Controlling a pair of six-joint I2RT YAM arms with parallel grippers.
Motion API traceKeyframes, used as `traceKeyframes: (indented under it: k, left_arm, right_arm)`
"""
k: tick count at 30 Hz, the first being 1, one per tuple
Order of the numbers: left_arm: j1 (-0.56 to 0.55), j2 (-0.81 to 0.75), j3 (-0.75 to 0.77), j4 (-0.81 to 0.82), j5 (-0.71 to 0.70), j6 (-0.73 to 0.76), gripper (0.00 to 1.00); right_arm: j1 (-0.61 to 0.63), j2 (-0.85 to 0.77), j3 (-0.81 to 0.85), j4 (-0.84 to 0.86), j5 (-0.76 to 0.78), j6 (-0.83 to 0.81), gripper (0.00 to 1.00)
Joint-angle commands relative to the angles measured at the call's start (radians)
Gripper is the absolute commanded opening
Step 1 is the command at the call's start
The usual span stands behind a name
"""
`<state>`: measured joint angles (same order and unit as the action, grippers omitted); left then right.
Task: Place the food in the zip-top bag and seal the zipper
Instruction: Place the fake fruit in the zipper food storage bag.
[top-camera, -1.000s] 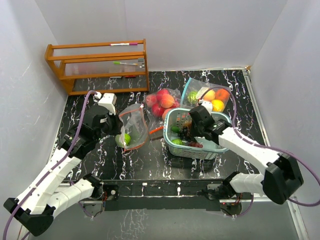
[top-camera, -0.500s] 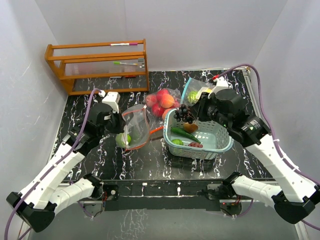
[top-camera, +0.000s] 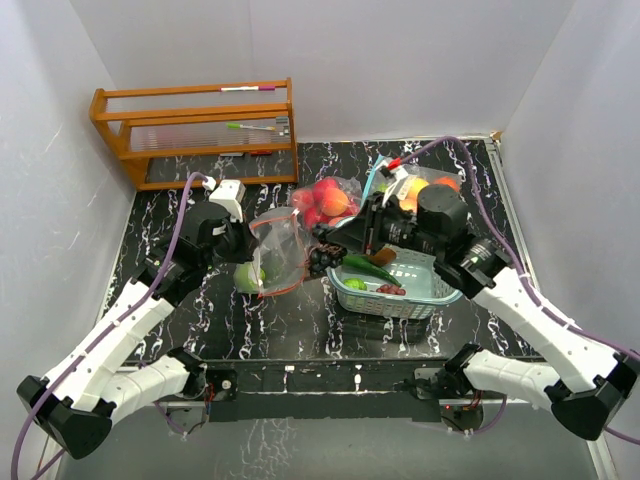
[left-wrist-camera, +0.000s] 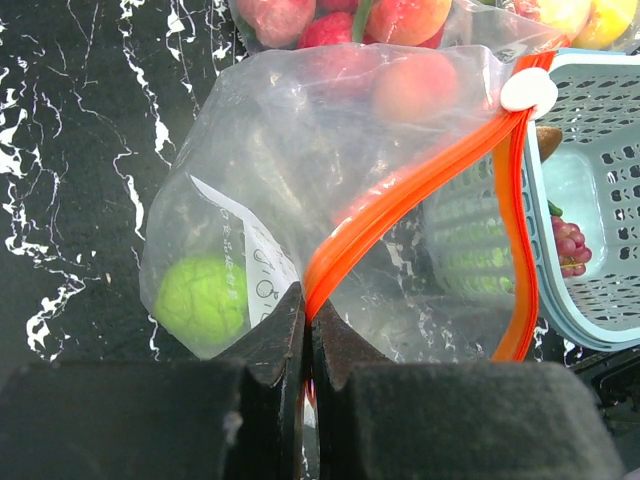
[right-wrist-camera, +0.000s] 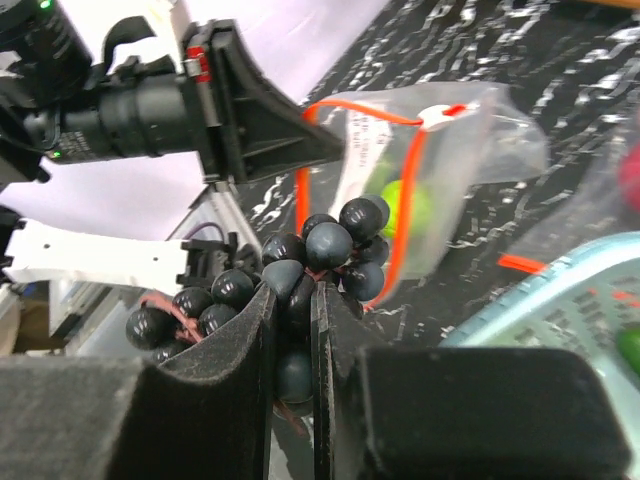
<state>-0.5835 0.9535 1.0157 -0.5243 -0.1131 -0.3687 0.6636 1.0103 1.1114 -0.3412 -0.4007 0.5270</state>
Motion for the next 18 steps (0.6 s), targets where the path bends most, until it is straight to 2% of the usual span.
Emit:
traceKeyframes:
  k: [1,9,14,16,18]
  left_arm:
    - [0.004,-0.006,0.028,0.022,0.021,-0.01,0.0]
    - [0.005,-0.014,0.013,0.035,0.05,-0.027,0.0]
    - [0.005,-0.021,0.032,0.019,0.059,-0.027,0.0]
    - [0.004,-0.03,0.037,0.018,0.063,-0.027,0.0]
    - [0.005,-0.035,0.037,0.014,0.067,-0.027,0.0]
  right_arm:
    - [0.069,0.035,-0.024,0.291,-0.062,0.056,0.08]
    - [0.183,0.212,0.009,0.375,0.057,0.041,0.08]
    - [0.226,0.289,0.045,0.292,0.204,-0.005,0.08]
    - [0.226,0.309,0.033,0.302,0.243,-0.009,0.12]
    - [0.227,0.337,0.041,0.298,0.267,-0.02,0.26]
